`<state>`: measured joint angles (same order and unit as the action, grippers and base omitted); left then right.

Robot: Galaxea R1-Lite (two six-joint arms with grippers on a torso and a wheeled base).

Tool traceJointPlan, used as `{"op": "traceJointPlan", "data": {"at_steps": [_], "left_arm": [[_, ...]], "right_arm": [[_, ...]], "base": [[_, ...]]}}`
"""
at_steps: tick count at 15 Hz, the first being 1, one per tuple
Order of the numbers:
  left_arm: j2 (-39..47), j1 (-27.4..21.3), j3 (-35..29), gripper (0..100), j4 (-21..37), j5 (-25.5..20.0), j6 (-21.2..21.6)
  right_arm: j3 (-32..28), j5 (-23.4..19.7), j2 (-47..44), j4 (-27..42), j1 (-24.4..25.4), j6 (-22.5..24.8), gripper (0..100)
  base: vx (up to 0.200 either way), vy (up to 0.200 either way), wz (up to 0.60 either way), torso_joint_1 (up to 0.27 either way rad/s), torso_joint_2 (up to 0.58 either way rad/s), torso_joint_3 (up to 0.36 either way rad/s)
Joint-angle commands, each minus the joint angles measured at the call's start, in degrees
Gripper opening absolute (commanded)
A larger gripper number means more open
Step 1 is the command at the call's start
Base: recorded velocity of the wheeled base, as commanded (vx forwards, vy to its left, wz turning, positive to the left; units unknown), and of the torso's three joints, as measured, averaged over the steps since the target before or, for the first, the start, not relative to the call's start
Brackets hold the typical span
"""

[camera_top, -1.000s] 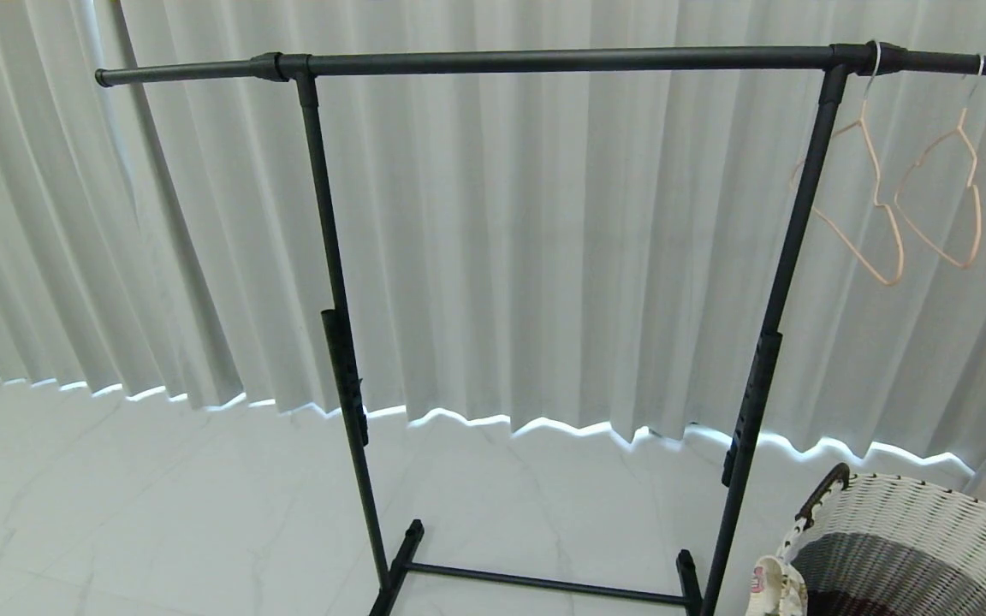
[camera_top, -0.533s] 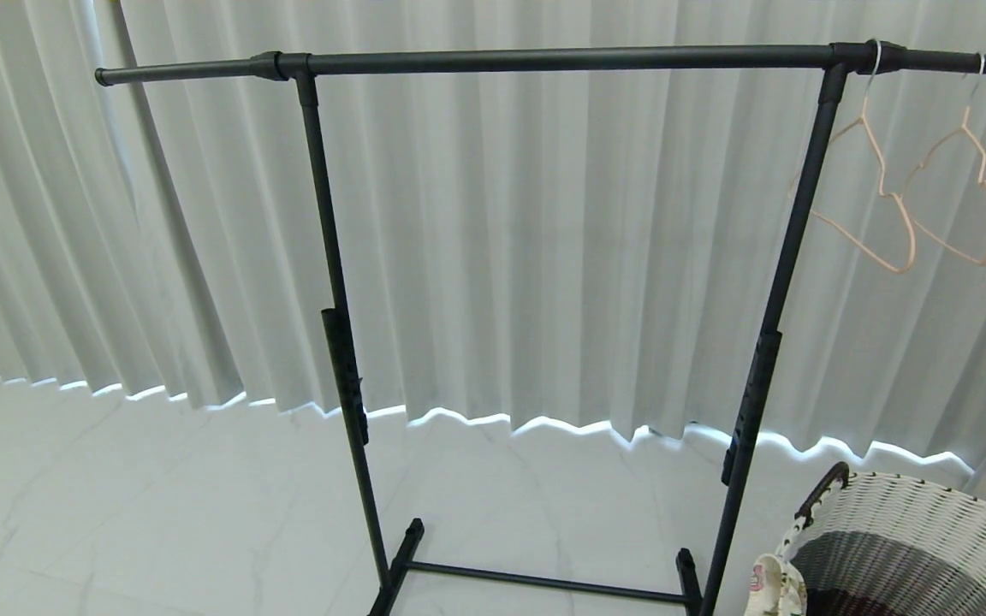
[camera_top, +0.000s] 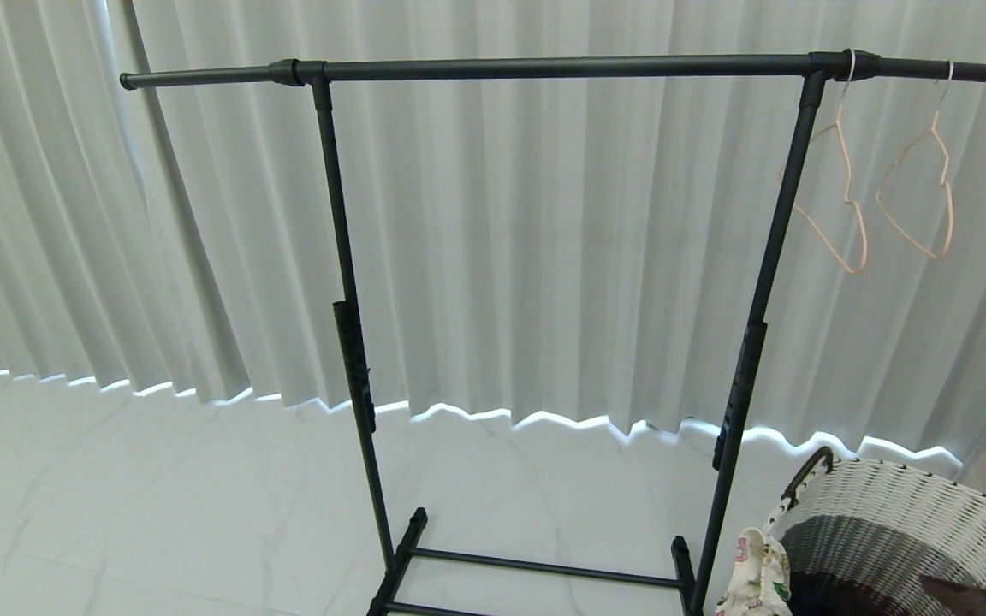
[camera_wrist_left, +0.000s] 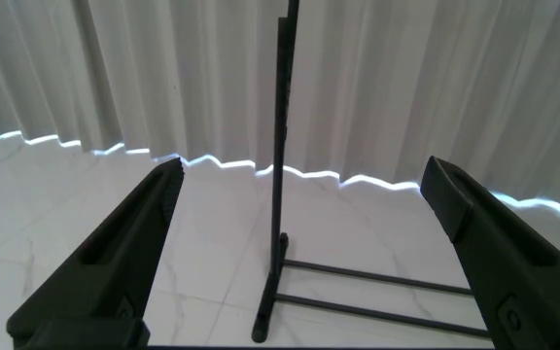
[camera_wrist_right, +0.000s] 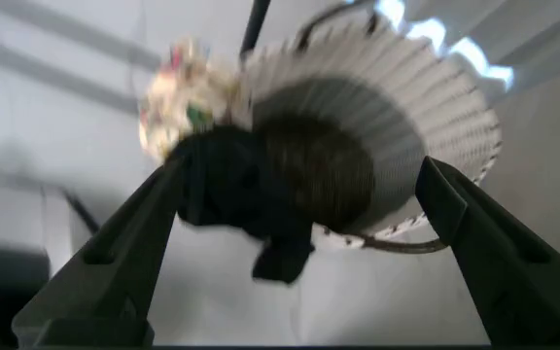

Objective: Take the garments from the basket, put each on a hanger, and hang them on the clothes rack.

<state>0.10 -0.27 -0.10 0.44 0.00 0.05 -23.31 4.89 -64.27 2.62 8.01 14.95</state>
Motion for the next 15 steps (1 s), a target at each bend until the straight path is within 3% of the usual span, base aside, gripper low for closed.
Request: {"op": "traceJointPlan", "data": {"at_steps": [1, 6, 12, 13, 15], "left_arm": [[-0.01, 0.00, 0.01, 100, 0.00, 0.00, 0.04], [-0.01, 0.00, 0.01, 100, 0.00, 0.00, 0.04], [-0.01, 0.00, 0.01, 100, 0.00, 0.00, 0.13], [-0.01, 0.00, 0.01, 100, 0.00, 0.00, 0.13], [-0.01, 0.00, 0.01, 100, 0.00, 0.00, 0.13]], "right_arm": [[-0.42, 1.79, -24.50, -7.02, 4.56, 2.46, 100], [2.13, 5.31, -39.88, -18.09, 7.02, 2.37, 100], [1.60, 6.63, -46.12, -21.52, 6.58, 2.46, 100], [1.69, 9.88, -47.97, -25.21, 6.32, 2.46, 100], [1.69, 10.14, -48.14, -25.91, 6.23, 2.72, 100]], "base": [[0.000, 0.000, 0.00, 0.000, 0.00, 0.000], [0.000, 0.000, 0.00, 0.000, 0.00, 0.000], [0.000, 0.000, 0.00, 0.000, 0.00, 0.000], [0.000, 0.000, 0.00, 0.000, 0.00, 0.000], [0.000, 0.000, 0.00, 0.000, 0.00, 0.000]]}}
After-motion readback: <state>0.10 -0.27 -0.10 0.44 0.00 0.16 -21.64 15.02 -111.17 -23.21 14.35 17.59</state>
